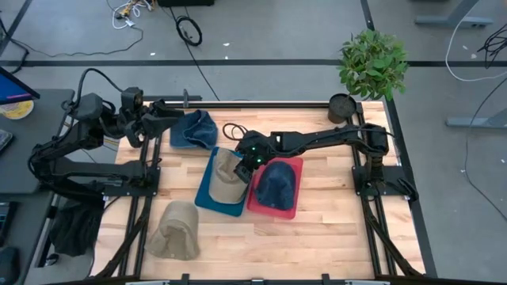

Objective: Pick & Place hat
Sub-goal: Put the top brown cap into the blue bin, then put the brown cap into the blue bin

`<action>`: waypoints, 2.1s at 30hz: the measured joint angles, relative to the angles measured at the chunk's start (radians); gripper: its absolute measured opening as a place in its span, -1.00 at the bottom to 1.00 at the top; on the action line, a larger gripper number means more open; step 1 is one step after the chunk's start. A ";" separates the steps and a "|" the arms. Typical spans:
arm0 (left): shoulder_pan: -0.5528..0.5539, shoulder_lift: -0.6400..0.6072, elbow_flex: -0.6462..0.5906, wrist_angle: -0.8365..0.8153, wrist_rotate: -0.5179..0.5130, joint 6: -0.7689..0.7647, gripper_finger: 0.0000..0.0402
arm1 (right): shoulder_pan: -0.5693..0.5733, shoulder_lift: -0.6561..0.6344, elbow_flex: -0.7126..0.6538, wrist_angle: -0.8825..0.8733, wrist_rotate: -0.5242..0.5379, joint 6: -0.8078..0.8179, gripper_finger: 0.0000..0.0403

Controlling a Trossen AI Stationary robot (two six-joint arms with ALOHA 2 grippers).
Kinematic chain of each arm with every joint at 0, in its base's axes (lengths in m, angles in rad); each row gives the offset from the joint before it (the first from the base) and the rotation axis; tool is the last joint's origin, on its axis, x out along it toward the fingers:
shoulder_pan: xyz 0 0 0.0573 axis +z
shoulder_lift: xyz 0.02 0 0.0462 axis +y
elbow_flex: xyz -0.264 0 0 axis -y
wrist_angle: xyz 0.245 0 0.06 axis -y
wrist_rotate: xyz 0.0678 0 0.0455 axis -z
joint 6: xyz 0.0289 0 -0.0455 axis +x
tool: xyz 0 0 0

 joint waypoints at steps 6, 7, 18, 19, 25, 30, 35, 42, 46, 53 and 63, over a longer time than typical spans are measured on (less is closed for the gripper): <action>0.000 0.001 0.000 -0.009 -0.009 0.001 -0.04 | 0.009 0.003 0.000 0.033 0.015 -0.034 -0.93; 0.000 0.001 0.000 -0.013 -0.013 0.001 -0.04 | 0.009 0.012 0.001 0.039 0.016 -0.028 -0.92; 0.000 0.000 0.000 -0.031 -0.018 -0.008 -0.04 | 0.029 0.161 0.033 0.141 -0.229 -0.007 -0.99; 0.000 0.000 0.000 -0.035 -0.018 -0.008 -0.04 | 0.035 0.170 0.042 0.145 -0.244 -0.016 -0.99; 0.000 0.000 0.000 -0.043 -0.018 -0.008 -0.04 | 0.048 0.203 0.088 0.145 -0.280 -0.046 -0.99; 0.000 -0.001 0.000 -0.044 -0.018 -0.007 -0.04 | 0.028 0.188 0.090 0.122 -0.255 -0.005 -0.97; 0.000 -0.002 0.000 -0.044 -0.018 -0.002 -0.04 | -0.003 0.127 0.090 0.108 -0.222 -0.003 -0.98; 0.000 -0.008 0.000 -0.067 -0.017 0.006 -0.04 | -0.037 0.050 0.090 0.099 -0.098 0.091 -0.97; 0.000 -0.032 -0.001 -0.114 -0.017 0.037 -0.04 | -0.059 0.001 0.090 0.097 -0.072 0.074 -0.96; 0.000 -0.107 -0.001 -0.134 -0.016 0.088 -0.04 | -0.076 -0.128 0.089 0.058 -0.028 -0.074 -0.96; -0.001 -0.161 0.000 -0.152 0.038 0.095 -0.04 | -0.149 -0.386 -0.122 0.175 -0.012 -0.160 -0.96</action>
